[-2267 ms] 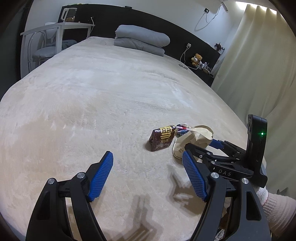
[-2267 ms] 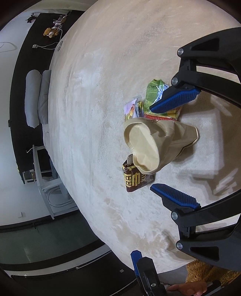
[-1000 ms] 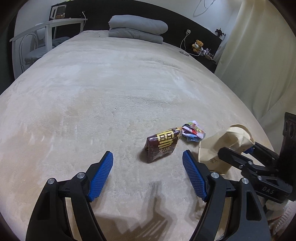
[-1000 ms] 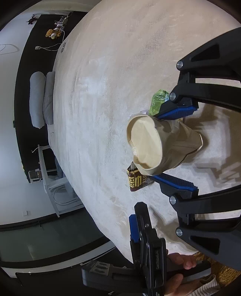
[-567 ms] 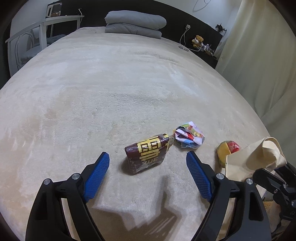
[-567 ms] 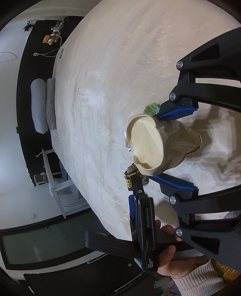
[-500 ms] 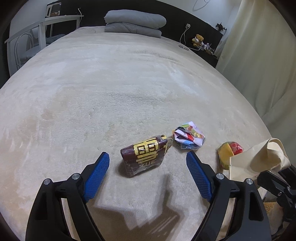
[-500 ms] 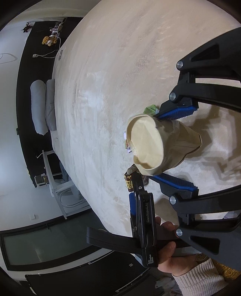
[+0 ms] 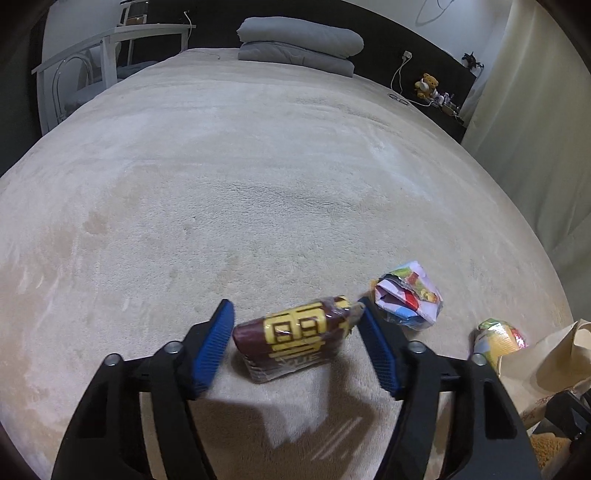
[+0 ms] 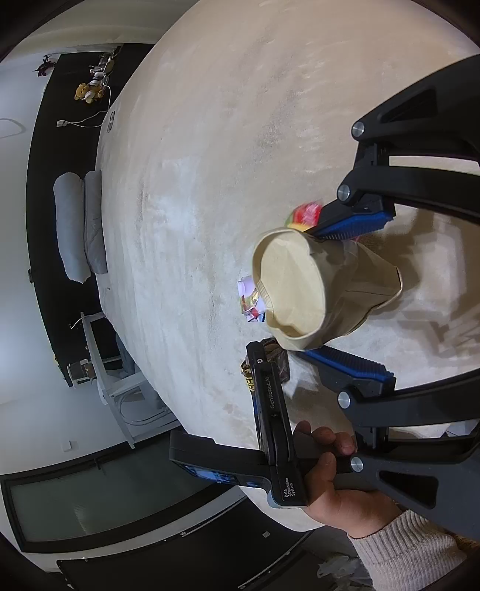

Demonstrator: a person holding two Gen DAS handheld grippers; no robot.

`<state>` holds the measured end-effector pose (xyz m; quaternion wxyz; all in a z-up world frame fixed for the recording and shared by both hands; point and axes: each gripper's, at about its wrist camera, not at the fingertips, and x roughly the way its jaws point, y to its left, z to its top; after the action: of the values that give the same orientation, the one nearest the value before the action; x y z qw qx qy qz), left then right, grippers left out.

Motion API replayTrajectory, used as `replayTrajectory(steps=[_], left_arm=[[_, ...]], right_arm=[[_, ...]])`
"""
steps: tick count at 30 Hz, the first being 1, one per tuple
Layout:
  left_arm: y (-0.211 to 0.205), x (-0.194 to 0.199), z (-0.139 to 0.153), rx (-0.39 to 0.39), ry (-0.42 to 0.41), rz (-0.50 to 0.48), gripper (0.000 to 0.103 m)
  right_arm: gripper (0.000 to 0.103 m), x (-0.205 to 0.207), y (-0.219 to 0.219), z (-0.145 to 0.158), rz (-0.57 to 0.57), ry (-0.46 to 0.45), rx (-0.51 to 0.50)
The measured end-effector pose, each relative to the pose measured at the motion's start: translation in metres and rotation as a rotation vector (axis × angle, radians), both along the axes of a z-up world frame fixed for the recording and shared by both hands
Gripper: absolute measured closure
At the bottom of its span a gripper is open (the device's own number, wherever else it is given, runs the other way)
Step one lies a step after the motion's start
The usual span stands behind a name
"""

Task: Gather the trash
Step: 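Grasp the brown XUE snack box with the left tool while the right tool holds the paper bag, then carry the paper bag and snack box down over the floor trash bag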

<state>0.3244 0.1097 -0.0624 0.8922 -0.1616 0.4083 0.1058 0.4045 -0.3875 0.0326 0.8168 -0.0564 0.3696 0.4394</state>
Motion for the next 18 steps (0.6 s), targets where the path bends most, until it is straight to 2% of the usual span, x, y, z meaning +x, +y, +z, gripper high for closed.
replayTrajectory(steps=[5,18], left_arm=[[-0.004,-0.008,0.006,0.018,-0.019,-0.011,0.044],[-0.011,-0.06,0.033,-0.025,-0.113,-0.035,0.044]], right_arm=[[0.049,0.002,-0.005,0.002,-0.014,0.012,0.015],[0.049,0.009,-0.04,0.013,-0.064,0.059,0.097]])
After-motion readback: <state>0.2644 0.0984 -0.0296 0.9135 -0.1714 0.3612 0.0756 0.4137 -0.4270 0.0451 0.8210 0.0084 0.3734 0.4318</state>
